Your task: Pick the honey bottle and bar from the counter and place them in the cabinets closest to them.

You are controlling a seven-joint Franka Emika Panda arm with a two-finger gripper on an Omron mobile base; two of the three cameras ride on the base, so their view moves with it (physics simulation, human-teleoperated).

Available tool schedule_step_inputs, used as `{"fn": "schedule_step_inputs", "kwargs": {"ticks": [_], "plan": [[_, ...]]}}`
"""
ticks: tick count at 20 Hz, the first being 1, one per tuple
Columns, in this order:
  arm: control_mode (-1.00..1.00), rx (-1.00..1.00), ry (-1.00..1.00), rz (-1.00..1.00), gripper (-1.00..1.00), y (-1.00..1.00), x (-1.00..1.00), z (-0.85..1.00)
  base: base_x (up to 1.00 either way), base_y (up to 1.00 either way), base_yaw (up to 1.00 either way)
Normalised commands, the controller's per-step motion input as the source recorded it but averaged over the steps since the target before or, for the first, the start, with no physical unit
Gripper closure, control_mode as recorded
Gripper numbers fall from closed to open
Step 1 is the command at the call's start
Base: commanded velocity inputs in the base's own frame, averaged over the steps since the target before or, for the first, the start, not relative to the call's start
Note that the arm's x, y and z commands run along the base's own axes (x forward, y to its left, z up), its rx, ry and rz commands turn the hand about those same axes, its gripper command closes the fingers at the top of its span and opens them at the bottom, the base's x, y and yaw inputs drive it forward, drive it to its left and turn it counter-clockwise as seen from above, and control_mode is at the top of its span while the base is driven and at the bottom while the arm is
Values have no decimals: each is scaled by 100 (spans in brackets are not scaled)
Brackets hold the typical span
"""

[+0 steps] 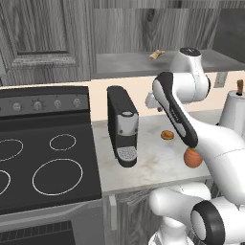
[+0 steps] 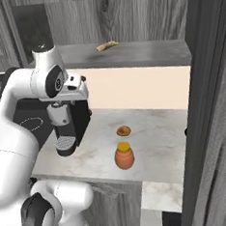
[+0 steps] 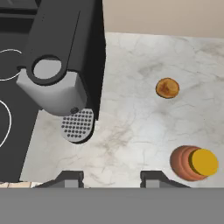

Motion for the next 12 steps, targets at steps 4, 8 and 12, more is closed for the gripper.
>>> {"fn": "schedule_step_inputs", "kwargs": {"ticks": [4, 8, 12], "plan": [[-100, 0, 0, 0, -100, -12, 0, 0, 0, 0, 0], [-100, 0, 0, 0, -100, -27, 0, 0, 0, 0, 0], [-100, 0, 0, 0, -100, -38, -1, 0, 0, 0, 0]]}}
